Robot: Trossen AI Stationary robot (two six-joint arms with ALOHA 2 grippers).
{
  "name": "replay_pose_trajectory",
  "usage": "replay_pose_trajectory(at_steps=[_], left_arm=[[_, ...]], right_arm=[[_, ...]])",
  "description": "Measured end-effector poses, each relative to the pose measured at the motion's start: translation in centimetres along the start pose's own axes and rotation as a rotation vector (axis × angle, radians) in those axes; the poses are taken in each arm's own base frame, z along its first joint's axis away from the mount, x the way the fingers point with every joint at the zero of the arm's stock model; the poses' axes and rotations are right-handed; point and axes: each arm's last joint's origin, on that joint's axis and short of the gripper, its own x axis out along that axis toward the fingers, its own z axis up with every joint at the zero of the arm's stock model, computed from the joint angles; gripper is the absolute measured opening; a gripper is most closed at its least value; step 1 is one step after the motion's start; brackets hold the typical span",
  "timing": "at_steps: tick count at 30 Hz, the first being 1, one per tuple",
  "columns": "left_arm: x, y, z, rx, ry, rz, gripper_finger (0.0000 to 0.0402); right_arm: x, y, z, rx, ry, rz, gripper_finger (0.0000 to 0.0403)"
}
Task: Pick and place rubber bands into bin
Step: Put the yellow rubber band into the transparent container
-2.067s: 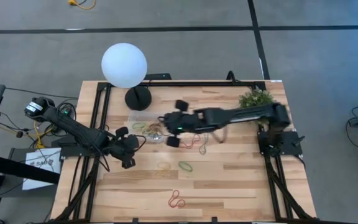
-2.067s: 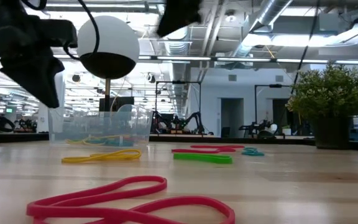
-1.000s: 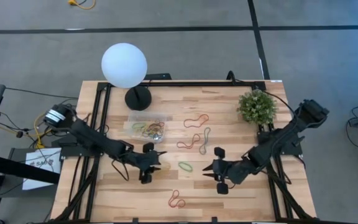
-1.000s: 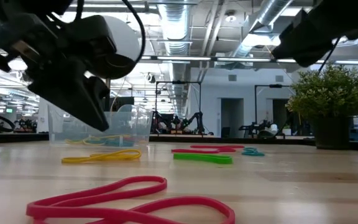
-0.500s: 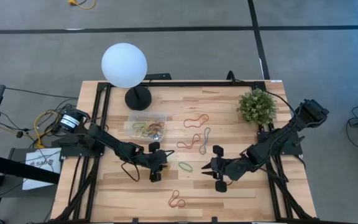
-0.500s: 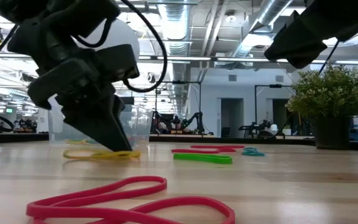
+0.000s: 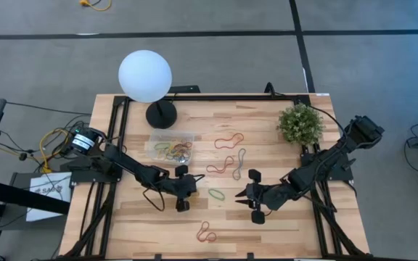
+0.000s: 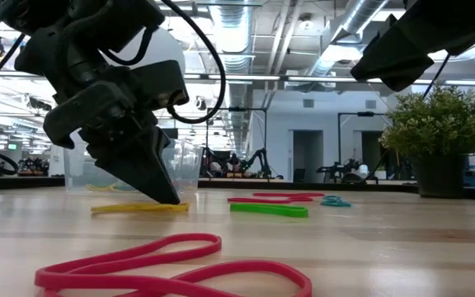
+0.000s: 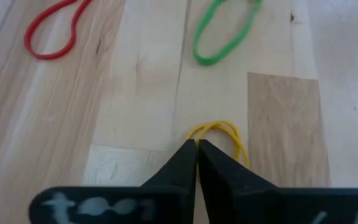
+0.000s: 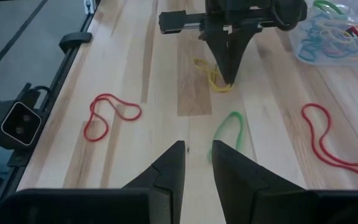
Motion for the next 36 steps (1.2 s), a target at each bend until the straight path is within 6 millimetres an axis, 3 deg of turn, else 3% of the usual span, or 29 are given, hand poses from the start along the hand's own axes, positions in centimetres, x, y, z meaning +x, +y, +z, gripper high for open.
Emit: replay_pose_trajectory(at_steps=[5,14,23,28,36], left_arm=[[-0.1,-0.3,0.3,0.021,0.005,-0.015,0.0001],[-0.8,-2.2,3.1,0.143,0.016,-0.056,0.0],[-0.9,-1.8,2.6,0.165,0.099,0.021,0.0],[-2.0,-1.3,2.8,0.213,0.207,0.162,0.0],[-5.6,-0.8,5.5,0.381,0.391,0.508,0.0]], right_arm=[[0.0,0.0,0.0,0.0,0.0,0.0,0.0075],[0.0,0.0,0.0,0.0,0.0,0.0,0.0075],[0.0,0.0,0.0,0.0,0.0,0.001,0.0075],[0.0,0.0,0.0,0.0,0.0,0.0,0.0075],[0.0,0.0,0.0,-0.002,0.004,-0.001,0.0075]])
